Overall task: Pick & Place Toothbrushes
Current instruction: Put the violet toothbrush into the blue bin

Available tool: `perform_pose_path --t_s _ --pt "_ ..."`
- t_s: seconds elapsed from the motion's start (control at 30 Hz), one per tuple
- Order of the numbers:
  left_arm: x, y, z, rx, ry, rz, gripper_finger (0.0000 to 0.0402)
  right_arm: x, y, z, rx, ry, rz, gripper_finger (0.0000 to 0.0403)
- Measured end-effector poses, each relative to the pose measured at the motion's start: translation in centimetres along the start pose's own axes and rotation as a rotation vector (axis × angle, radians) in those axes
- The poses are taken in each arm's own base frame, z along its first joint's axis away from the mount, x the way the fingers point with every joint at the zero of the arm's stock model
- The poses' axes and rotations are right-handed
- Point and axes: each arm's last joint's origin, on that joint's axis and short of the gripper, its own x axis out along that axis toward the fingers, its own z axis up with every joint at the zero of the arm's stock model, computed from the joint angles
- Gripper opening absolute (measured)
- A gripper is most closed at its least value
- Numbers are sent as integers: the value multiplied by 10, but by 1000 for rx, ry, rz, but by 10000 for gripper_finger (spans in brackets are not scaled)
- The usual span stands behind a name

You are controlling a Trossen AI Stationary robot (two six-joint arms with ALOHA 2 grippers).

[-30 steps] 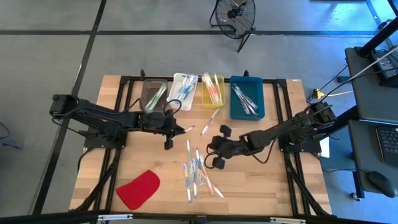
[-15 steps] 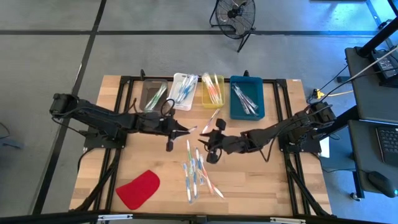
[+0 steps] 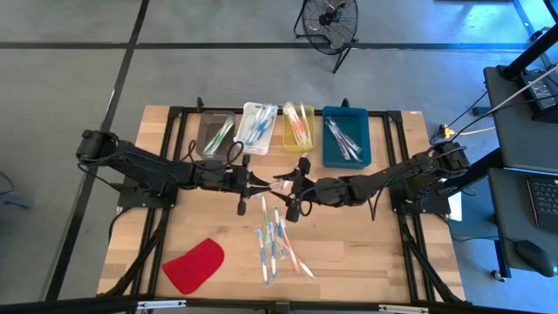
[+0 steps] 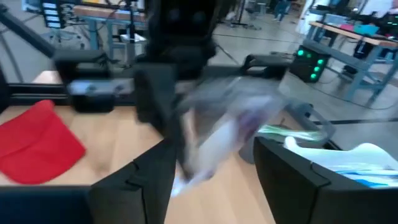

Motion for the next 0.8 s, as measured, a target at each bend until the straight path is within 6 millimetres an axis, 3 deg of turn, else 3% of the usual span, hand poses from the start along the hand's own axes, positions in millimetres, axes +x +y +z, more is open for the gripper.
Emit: perform_pose_path --t_s 0.2,0.63,0.8 --pt "11 -1 -7 7 -24 0 27 3 -6 0 2 5 -16 189" --pt "12 0 -10 55 -11 36 27 2 -5 -5 7 51 2 23" --pt "12 0 -10 53 -12 36 28 2 -5 -5 16 50 -1 25"
